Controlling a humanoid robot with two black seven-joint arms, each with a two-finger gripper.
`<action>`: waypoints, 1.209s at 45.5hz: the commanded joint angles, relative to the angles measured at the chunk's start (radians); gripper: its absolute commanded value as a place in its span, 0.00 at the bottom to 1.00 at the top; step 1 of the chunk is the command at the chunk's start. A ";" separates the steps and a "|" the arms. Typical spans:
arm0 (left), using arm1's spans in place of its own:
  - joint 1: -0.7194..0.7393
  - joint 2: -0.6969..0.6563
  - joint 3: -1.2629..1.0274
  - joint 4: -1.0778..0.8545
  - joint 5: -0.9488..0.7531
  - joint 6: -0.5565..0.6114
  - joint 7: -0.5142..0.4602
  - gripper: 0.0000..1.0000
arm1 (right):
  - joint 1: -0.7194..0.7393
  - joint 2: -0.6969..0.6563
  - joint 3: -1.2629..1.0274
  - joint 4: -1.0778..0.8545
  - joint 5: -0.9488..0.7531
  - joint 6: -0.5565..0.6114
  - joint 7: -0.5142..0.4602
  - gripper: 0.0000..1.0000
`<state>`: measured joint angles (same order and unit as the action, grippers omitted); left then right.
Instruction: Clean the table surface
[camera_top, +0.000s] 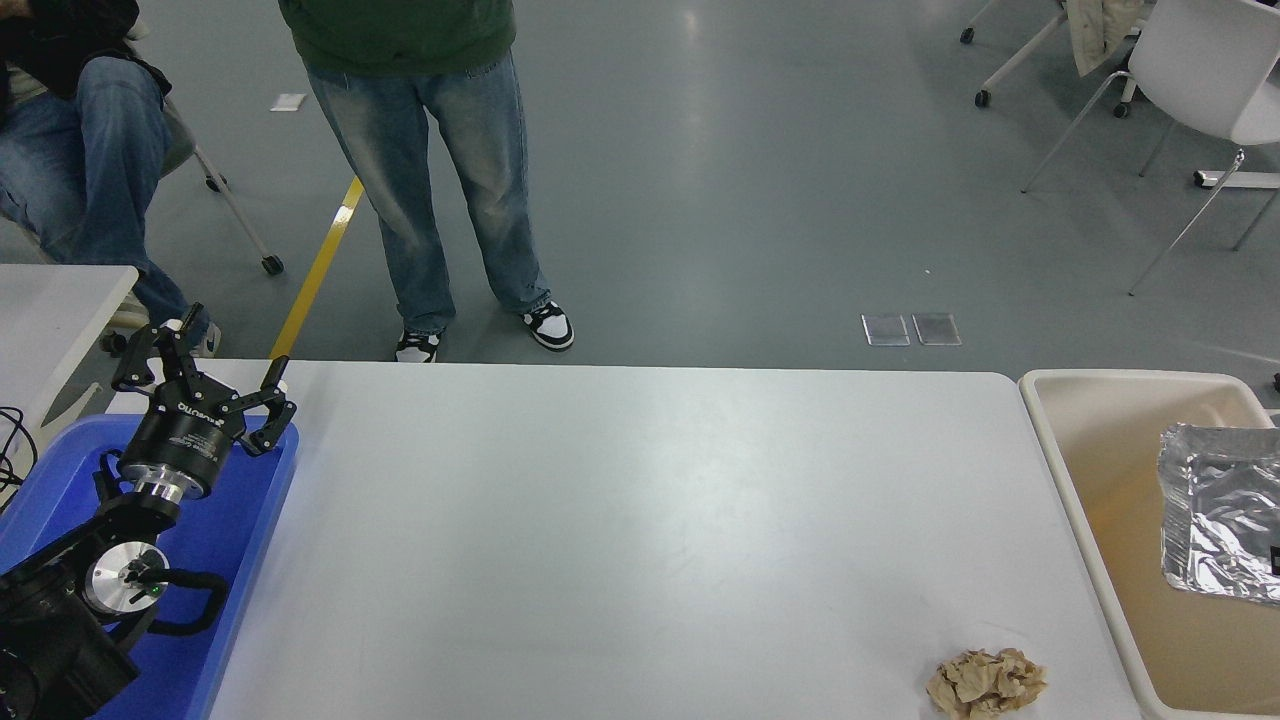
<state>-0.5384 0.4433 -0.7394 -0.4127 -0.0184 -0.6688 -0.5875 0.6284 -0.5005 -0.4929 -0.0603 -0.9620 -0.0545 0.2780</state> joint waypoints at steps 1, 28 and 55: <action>0.000 0.000 0.000 0.000 0.000 0.000 0.000 1.00 | 0.002 0.003 -0.004 -0.006 0.052 0.013 0.001 1.00; 0.002 0.002 0.002 0.000 0.000 0.005 -0.002 1.00 | 0.010 0.002 0.005 -0.007 0.118 0.002 0.001 1.00; 0.002 0.000 0.002 0.000 0.000 0.006 -0.002 1.00 | 0.088 -0.091 0.504 0.216 0.246 0.007 0.007 0.99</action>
<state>-0.5369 0.4445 -0.7378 -0.4126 -0.0184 -0.6621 -0.5886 0.6965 -0.5173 -0.3593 0.0052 -0.7685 -0.0552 0.2820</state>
